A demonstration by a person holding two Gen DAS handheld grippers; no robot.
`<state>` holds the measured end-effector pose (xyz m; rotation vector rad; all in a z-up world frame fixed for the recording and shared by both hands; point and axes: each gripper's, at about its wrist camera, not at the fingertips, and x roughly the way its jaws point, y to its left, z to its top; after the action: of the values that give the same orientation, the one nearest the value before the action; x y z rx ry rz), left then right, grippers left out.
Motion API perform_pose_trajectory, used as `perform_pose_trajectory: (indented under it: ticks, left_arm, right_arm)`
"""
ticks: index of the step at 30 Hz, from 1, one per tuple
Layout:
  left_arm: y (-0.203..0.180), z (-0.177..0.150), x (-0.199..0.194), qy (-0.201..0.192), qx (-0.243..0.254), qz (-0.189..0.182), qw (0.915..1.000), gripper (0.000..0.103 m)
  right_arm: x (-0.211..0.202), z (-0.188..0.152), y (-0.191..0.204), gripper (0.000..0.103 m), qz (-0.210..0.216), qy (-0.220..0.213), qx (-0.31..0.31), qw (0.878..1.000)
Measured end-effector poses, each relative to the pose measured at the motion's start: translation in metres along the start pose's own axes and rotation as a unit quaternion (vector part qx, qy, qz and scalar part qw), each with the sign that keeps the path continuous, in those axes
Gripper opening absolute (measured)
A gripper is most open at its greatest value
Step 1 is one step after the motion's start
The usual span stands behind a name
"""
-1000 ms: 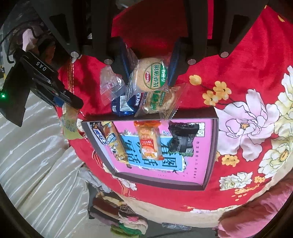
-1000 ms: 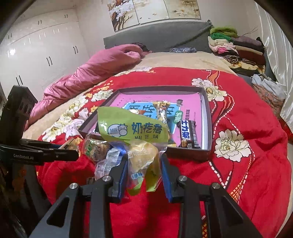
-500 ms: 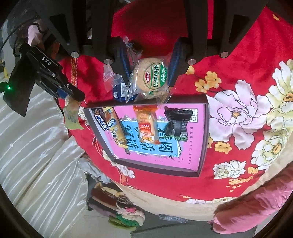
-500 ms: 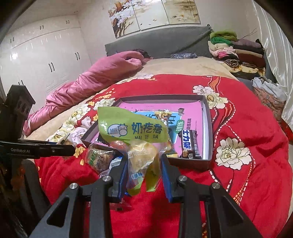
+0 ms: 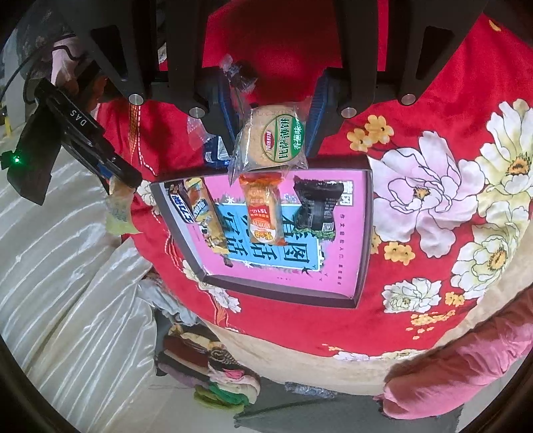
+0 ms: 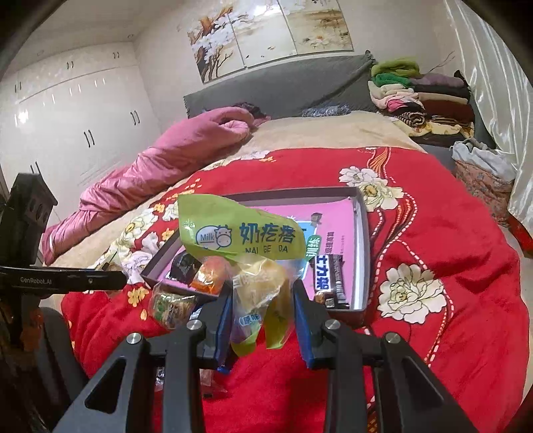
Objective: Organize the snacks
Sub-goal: 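Carry the biscuit pack toward the tray with the left tool while the right tool carries the green bag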
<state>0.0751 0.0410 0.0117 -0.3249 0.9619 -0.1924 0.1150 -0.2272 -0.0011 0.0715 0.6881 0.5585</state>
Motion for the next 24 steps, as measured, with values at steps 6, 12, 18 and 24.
perform_pose_trajectory:
  ticks: [6,12,18,24]
  left_arm:
    - [0.001,0.009,-0.003,-0.013,-0.003,0.002,0.9999,0.040]
    - [0.001,0.021,-0.005,-0.028,-0.006,0.005,0.9996,0.040]
    - [-0.001,0.029,-0.007,-0.042,0.002,0.018,0.9989,0.040]
    - [-0.002,0.033,-0.002,-0.044,0.002,0.024,0.9987,0.040]
  right_arm:
    - [-0.002,0.004,-0.006,0.034,0.006,-0.010,0.016,1.000]
    - [-0.005,0.008,-0.007,0.034,0.005,-0.026,0.018,0.999]
    - [-0.006,0.011,-0.011,0.034,0.019,-0.038,0.031,0.999]
    - [-0.007,0.014,-0.011,0.034,0.013,-0.052,0.029,0.998]
